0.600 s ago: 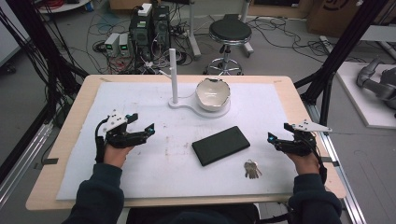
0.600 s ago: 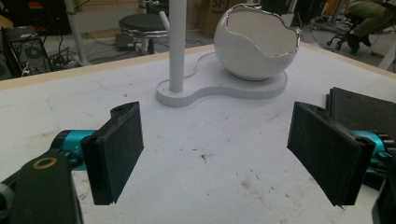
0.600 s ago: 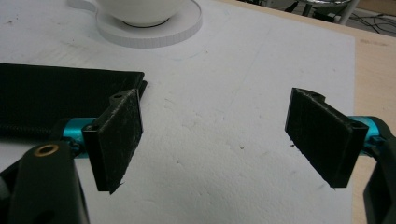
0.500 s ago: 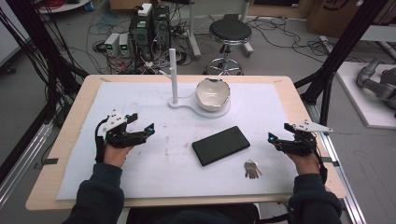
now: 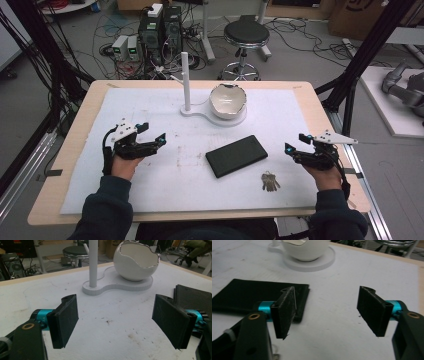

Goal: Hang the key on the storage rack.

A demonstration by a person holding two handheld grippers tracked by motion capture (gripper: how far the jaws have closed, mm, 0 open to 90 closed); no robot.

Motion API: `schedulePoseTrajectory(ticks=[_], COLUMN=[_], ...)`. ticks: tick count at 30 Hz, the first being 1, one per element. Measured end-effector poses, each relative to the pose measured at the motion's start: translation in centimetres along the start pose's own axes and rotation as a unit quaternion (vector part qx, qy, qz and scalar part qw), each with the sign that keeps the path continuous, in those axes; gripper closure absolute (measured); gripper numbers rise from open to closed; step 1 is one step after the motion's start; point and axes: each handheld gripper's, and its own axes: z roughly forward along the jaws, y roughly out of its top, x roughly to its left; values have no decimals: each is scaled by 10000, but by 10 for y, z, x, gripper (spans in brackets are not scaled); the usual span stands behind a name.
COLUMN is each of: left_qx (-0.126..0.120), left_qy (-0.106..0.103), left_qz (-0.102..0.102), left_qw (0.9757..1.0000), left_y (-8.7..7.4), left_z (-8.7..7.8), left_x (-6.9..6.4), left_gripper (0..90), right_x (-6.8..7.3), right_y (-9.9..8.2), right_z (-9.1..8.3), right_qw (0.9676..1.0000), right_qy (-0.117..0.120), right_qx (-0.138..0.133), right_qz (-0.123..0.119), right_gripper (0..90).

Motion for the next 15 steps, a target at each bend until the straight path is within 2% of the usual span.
schedulePoseTrajectory(ticks=[1, 2, 3, 6, 7, 9, 10, 14, 15], left_qx=[16, 15, 29, 78, 102, 95, 95, 132, 148], left_qy=[-19, -28, -28, -47, -48, -40, -40, -43, -42], left_qz=[22, 15, 16, -59, -61, -85, -85, -77, -74], left_qw=[10000, 10000, 10000, 9999, 9999, 9999, 9999, 9999, 9999], left_y=[0, 0, -1, -2, -3, -3, -3, -3, -3], left_z=[0, 1, 1, 3, 3, 3, 3, 3, 3], left_x=[0, 0, 0, 4, 5, 5, 5, 5, 4], left_gripper=[212, 212, 213, 213, 213, 214, 217, 217, 218], right_x=[9, 9, 16, 22, 24, 32, 32, 49, 51], right_y=[-1, -1, -2, -4, -5, -10, -10, -19, -20], right_z=[0, 0, 1, 4, 6, 15, 15, 23, 24], right_qw=[9999, 9999, 9993, 9990, 9984, 9963, 9963, 9916, 9910], right_qy=[105, 105, 297, 293, 388, 547, 547, 612, 621], right_qx=[90, 90, 202, 311, 397, 654, 654, 1134, 1174], right_qz=[-39, -39, -84, -112, -91, -46, -46, -131, -156], right_gripper=[382, 382, 439, 522, 542, 557, 557, 596, 600])
